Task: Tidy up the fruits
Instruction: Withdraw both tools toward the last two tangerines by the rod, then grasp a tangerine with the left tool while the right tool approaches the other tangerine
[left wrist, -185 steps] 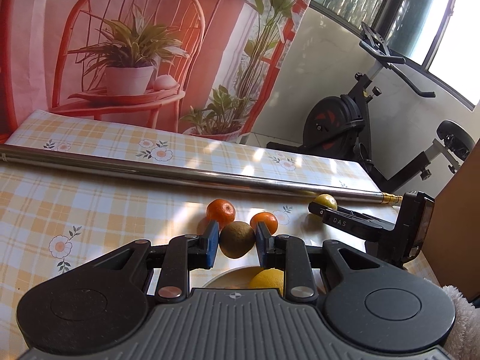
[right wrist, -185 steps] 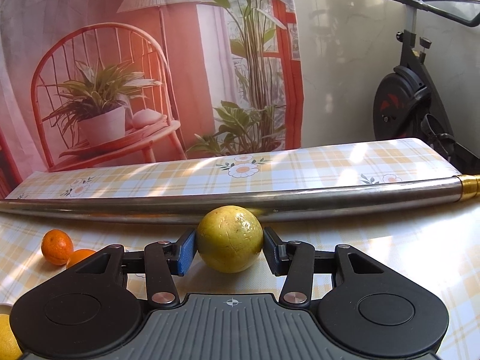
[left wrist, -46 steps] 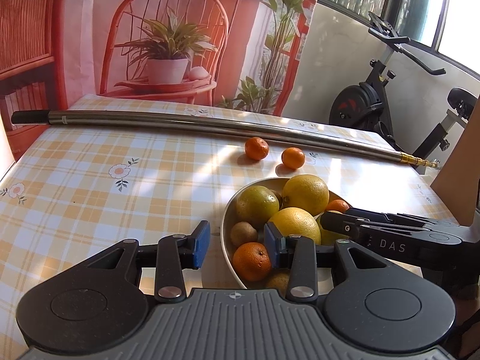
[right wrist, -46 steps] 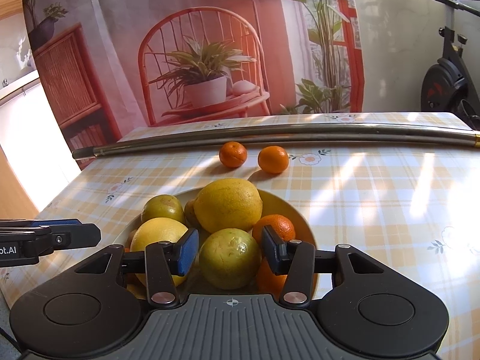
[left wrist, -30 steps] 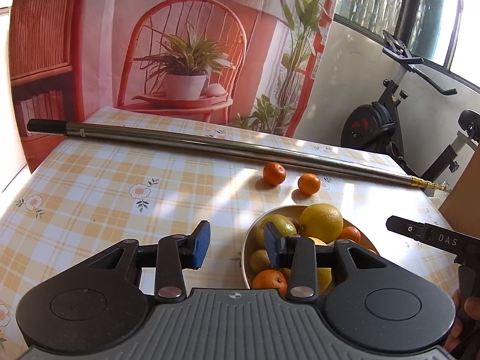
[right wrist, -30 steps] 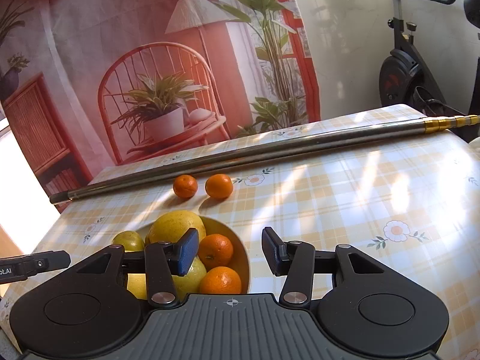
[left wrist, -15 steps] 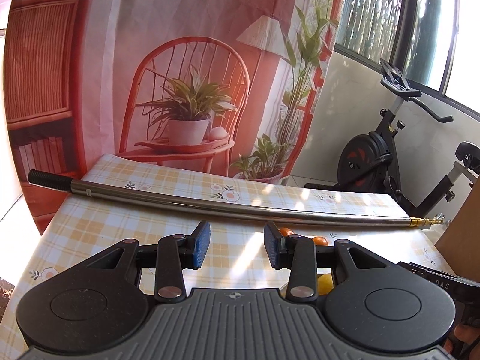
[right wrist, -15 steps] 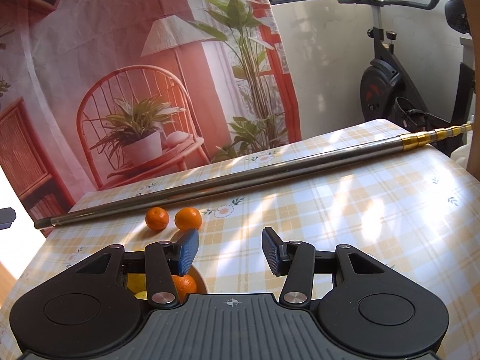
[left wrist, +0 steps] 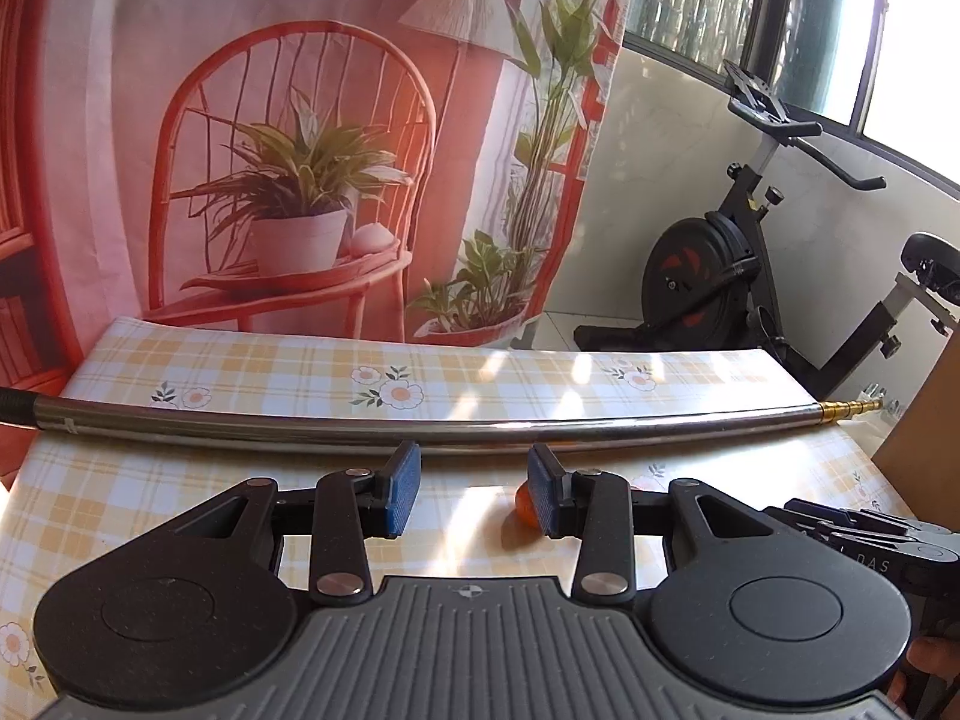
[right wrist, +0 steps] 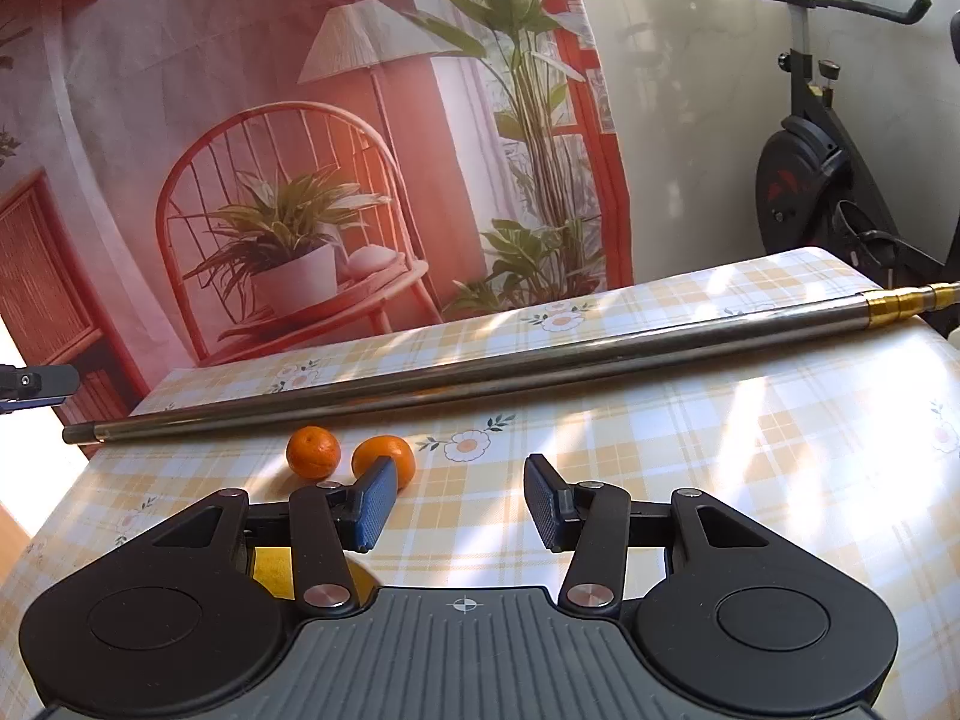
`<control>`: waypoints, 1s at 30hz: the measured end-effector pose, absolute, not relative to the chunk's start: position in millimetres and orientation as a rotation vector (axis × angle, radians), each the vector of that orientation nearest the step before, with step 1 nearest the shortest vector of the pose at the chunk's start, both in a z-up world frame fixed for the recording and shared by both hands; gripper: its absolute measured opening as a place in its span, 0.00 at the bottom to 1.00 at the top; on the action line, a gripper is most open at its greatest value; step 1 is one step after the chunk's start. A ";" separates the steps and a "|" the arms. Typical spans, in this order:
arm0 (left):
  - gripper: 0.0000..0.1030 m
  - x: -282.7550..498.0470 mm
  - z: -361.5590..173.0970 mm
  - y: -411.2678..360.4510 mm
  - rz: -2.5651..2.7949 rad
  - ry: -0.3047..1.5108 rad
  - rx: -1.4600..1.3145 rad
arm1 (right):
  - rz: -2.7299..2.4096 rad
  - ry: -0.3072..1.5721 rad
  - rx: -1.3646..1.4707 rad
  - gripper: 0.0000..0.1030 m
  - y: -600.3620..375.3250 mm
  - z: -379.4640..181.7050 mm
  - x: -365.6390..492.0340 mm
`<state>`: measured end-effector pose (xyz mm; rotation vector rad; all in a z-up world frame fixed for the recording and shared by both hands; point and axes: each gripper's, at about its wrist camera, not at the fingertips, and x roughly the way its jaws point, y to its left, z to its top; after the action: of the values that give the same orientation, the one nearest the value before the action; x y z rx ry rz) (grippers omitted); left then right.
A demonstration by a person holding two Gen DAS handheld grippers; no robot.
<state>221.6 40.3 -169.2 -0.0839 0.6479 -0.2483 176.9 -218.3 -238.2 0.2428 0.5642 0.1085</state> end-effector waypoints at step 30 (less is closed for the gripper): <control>0.38 308.8 -252.0 -24.0 -0.399 0.892 0.037 | 0.141 0.642 0.194 0.43 -220.3 -255.7 229.1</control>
<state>308.8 -24.0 -252.0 0.0367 0.8916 -0.3992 229.1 -220.3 -255.7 0.1944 0.6418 0.1415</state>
